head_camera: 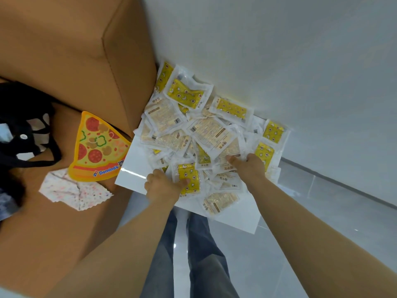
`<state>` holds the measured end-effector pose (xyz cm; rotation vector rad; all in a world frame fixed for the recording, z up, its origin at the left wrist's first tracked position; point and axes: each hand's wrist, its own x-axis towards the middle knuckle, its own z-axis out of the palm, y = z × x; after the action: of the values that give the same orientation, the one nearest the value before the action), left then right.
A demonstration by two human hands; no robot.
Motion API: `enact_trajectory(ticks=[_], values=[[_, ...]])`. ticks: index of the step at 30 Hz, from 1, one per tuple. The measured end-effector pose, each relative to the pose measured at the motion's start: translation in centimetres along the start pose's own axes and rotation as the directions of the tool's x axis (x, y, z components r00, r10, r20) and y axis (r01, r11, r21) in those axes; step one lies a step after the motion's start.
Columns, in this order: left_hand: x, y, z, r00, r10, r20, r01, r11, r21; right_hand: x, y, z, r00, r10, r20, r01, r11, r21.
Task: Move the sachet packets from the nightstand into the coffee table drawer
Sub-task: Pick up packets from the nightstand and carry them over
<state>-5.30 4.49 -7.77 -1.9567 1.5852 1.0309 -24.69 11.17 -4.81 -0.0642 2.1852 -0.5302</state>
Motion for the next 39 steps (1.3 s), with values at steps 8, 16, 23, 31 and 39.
enact_trajectory(ticks=[8,16,23,31,39], values=[[0.4,-1.2,-0.5,0.987,-0.025,0.159,0.055,0.981,-0.189,-1.3,0.5,-1.0,0.998,-0.058,-0.021,0.059,0.994,0.096],[-0.1,-1.4,-1.4,0.975,-0.009,0.221,0.108,0.892,-0.439,-3.1,1.0,-3.6,0.993,-0.112,-0.030,0.115,0.981,0.153],[-2.2,-0.2,-3.7,0.933,0.100,0.345,0.073,0.887,-0.456,-5.5,1.4,-5.9,0.986,-0.124,-0.108,0.140,0.978,0.156],[-7.7,0.0,-9.9,0.938,0.219,0.267,-0.070,0.877,-0.475,-12.1,0.1,-8.9,0.965,-0.159,-0.211,0.196,0.966,0.167],[-15.3,3.1,-19.0,0.845,0.498,0.196,-0.327,0.770,-0.548,-22.0,-3.1,-12.6,0.899,-0.197,-0.391,0.314,0.912,0.264]])
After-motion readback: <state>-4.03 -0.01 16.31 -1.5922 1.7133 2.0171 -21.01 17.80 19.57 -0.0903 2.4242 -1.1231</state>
